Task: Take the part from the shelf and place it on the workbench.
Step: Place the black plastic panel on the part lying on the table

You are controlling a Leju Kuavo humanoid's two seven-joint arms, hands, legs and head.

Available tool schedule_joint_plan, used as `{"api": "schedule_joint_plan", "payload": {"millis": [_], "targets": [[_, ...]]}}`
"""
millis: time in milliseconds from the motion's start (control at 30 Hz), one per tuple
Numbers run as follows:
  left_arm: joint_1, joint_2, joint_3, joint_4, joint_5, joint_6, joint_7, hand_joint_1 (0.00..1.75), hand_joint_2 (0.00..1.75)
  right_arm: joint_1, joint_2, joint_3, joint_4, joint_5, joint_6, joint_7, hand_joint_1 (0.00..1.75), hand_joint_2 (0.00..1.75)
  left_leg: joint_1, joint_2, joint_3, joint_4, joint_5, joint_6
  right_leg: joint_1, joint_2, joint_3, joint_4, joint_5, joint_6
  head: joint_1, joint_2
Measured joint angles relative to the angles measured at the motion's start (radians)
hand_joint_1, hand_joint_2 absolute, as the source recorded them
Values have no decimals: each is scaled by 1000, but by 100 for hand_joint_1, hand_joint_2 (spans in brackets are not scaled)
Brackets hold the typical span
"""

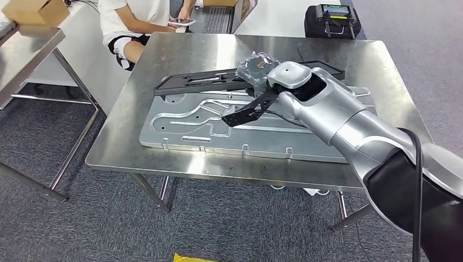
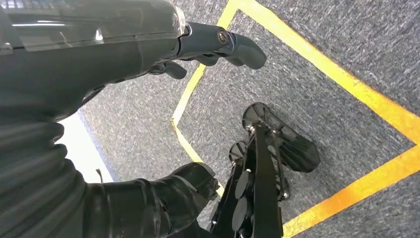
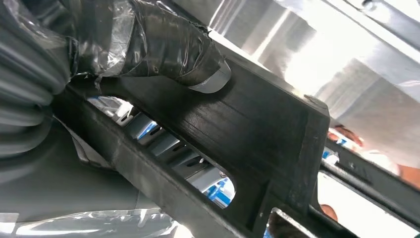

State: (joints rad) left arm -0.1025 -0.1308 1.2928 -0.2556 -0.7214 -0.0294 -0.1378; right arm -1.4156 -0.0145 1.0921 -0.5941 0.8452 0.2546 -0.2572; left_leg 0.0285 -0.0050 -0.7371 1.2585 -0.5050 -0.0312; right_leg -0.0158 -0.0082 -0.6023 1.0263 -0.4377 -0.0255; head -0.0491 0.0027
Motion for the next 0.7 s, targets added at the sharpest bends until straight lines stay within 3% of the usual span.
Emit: {"api": "schedule_joint_plan", "payload": {"millis": [67,133,267,333,400,433,467,500,567,600,633,700], "targets": [[0,2,0,1,0,0,1,0,175,-1,0,0,0,0,0,0,175,175,0,5,70,-137,59,2,1,-3,-1,9,-7,8,0,0],[0,3,0,2,-1,0,1,0,175,-3,-1,0,0,0,0,0,175,175,-3,7,108,-215,78,11,6,-4,-6,16,-11,17,1,0],[-1,3,-1,3,-2,0,1,0,175,-4,-5,0,0,0,0,0,175,175,-4,5,110,-224,80,38,5,-4,-13,30,-23,34,2,0],[-1,3,-1,3,-4,0,0,0,175,-5,-10,0,0,0,0,1,175,175,-3,5,112,-230,83,51,2,0,-48,110,-72,40,2,0],[-1,4,-3,3,-8,0,-2,0,175,-2,-16,1,-1,-1,2,1,175,175,-5,3,112,-230,82,57,2,3,-110,242,-131,43,2,0],[-1,4,-5,3,-10,0,-3,0,175,1,-20,2,-1,-3,3,1,175,175,-7,1,113,-229,82,58,2,4,-133,289,-143,43,2,0],[-1,5,-6,3,-11,0,-4,0,175,3,-24,2,-1,-6,4,1,175,175,-8,-1,114,-229,82,58,3,4,-140,299,-134,42,2,0],[0,6,-7,3,-11,0,-4,0,175,4,-28,2,-2,-9,5,1,175,175,-9,-4,115,-229,81,59,3,4,-127,268,-107,38,2,0],[1,6,-8,4,-13,1,-5,0,175,2,-36,2,-4,-14,5,1,175,175,-12,-7,119,-228,79,57,7,6,-64,132,-35,25,2,0],[1,6,-9,5,-15,3,-4,0,175,1,-39,2,-6,-16,5,1,175,175,-13,-8,118,-227,78,54,10,8,-38,71,-12,20,2,0],[1,7,-9,6,-16,4,-3,0,175,0,-41,3,-9,-17,5,1,175,175,-14,-8,117,-227,78,51,14,9,-22,34,-1,15,1,0],[1,8,-10,8,-18,6,-1,0,175,1,-44,3,-13,-17,6,0,175,175,-13,-8,114,-228,80,42,19,9,-19,18,-2,13,2,0]]}}
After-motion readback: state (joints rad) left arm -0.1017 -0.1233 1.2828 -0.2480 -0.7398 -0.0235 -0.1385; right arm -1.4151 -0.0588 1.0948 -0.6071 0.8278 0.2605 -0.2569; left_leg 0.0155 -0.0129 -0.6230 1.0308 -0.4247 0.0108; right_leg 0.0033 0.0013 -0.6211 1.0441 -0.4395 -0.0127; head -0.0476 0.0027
